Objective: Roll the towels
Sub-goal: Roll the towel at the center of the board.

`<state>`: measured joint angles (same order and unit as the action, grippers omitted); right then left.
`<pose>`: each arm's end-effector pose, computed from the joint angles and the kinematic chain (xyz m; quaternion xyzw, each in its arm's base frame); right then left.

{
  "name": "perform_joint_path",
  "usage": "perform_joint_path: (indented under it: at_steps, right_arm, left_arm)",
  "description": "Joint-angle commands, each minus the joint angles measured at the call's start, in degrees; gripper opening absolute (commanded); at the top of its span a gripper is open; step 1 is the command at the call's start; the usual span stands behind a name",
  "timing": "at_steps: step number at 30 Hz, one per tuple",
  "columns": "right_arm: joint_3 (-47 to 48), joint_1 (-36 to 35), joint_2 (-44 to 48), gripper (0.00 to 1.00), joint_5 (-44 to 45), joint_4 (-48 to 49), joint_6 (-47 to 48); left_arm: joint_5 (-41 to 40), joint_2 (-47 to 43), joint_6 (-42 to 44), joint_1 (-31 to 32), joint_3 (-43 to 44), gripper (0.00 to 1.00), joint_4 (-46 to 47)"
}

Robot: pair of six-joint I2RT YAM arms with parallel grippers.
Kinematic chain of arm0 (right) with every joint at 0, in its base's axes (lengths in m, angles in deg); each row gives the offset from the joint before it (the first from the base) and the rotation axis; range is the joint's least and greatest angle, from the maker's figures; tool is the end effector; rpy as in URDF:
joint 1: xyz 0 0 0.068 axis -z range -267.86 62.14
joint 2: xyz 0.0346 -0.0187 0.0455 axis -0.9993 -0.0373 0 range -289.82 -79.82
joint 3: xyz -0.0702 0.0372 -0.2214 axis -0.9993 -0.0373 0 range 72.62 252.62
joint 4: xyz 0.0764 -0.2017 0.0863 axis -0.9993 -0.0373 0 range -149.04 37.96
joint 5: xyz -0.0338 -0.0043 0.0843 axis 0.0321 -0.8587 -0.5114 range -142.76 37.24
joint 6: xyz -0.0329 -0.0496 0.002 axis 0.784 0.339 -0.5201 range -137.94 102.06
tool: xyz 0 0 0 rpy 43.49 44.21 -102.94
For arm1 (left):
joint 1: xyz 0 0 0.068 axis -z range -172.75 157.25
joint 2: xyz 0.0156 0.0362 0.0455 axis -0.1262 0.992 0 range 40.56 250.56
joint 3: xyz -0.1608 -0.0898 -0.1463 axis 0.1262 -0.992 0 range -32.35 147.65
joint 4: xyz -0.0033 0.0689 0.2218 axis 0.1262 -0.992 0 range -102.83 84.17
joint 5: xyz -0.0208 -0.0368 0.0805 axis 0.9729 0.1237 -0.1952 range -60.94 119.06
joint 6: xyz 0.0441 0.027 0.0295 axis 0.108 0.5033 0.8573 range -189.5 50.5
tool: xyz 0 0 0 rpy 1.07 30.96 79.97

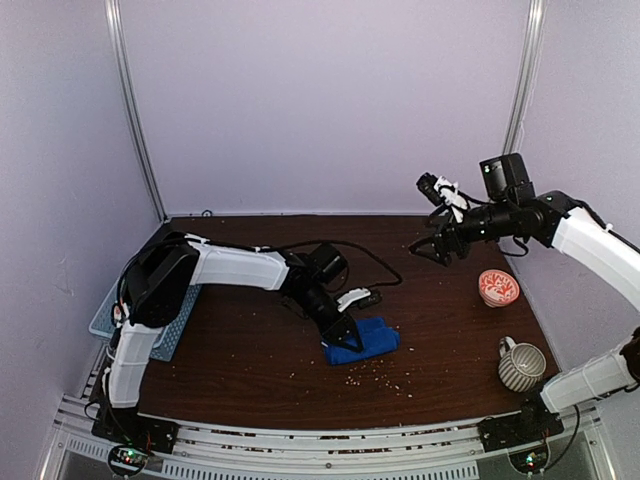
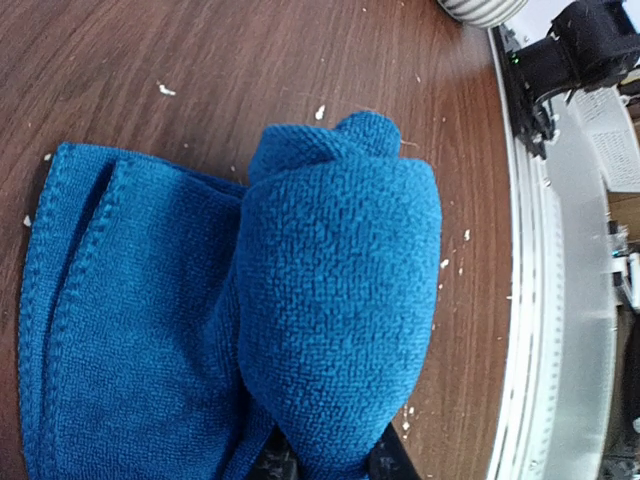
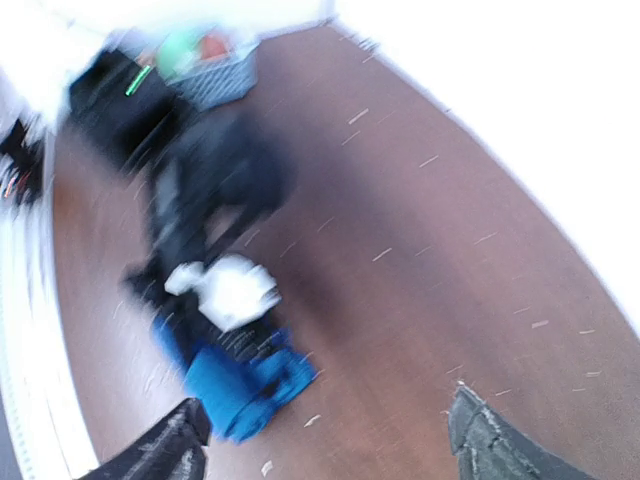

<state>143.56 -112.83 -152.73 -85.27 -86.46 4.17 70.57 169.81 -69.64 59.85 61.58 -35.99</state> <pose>0.2245 0.1305 0.3154 -0.4579 0.7351 0.2605 0.4266 0.2295 -0.3477 0.1161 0.4713 0.7864 -0.3985 0.0242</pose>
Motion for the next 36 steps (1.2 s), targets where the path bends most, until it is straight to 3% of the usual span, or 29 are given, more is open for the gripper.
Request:
perform_joint_path:
  at_steps: [1, 7, 9, 13, 17, 36]
  right_arm:
    - [-5.94, -5.32, 2.7, 0.81, -4.68, -8.79, 11.82]
    - [-17.32, -21.54, 3.15, 0.66, 13.22, -4.46, 16.4]
    - [-19.57, -23.75, 1.41, 0.63, 16.92, -1.58, 17.06]
    - [-20.67, -25.01, -2.6, 0.61, 19.83, 3.75, 17.64]
    - [-21.18, -25.66, -5.18, 0.65, 22.86, 7.63, 20.02]
    - [-23.48, -26.82, -7.85, 0.63, 21.54, 11.48, 26.77]
  left_arm:
    - [1.83, 5.49, -2.65, -1.3, 2.17, 0.1, -5.48]
    - [3.83, 8.39, -2.03, -1.81, 5.46, 0.1, -7.46]
    - [4.3, 9.07, -2.12, -2.24, 5.56, 0.1, -7.51]
    - [5.04, 10.37, -2.49, -3.29, 6.55, 0.1, -7.8]
    - [5.7, 10.45, -2.12, -3.71, 6.65, 0.1, -7.74]
    - [6.68, 11.55, -3.16, -3.73, 6.76, 0.09, -7.2]
